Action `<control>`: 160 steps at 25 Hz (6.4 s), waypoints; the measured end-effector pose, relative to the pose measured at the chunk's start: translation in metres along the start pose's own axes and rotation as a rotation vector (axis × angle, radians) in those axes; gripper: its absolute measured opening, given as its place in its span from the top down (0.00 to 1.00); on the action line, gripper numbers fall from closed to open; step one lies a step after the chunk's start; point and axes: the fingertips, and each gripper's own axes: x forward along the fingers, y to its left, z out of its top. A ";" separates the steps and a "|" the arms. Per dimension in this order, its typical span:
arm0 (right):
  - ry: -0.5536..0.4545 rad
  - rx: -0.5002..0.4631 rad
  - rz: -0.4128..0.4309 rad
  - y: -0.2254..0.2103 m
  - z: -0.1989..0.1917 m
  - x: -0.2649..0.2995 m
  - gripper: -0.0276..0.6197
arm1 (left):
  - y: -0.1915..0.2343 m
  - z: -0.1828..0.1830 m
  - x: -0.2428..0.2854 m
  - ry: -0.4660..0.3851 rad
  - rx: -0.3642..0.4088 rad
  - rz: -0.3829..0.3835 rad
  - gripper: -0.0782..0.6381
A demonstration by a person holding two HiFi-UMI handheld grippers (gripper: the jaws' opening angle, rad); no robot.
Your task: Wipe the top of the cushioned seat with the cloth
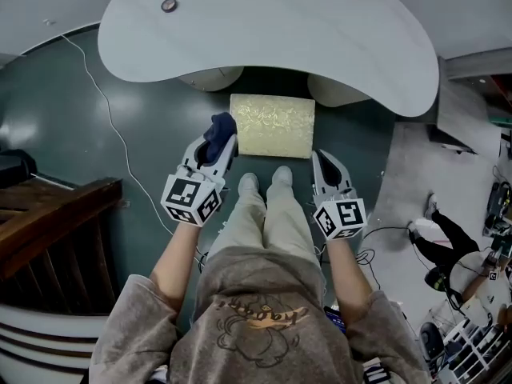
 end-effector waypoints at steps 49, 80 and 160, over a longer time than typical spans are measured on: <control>0.138 0.004 0.067 -0.069 -0.124 0.053 0.95 | 0.204 -0.266 0.207 0.380 -0.086 0.229 0.75; 0.156 0.038 0.036 -0.119 -0.129 0.028 0.95 | 0.054 -0.287 0.326 0.455 -0.107 -0.057 0.75; 0.173 0.037 0.040 -0.103 -0.148 0.064 0.95 | 0.198 -0.298 0.154 0.333 -0.294 0.129 0.75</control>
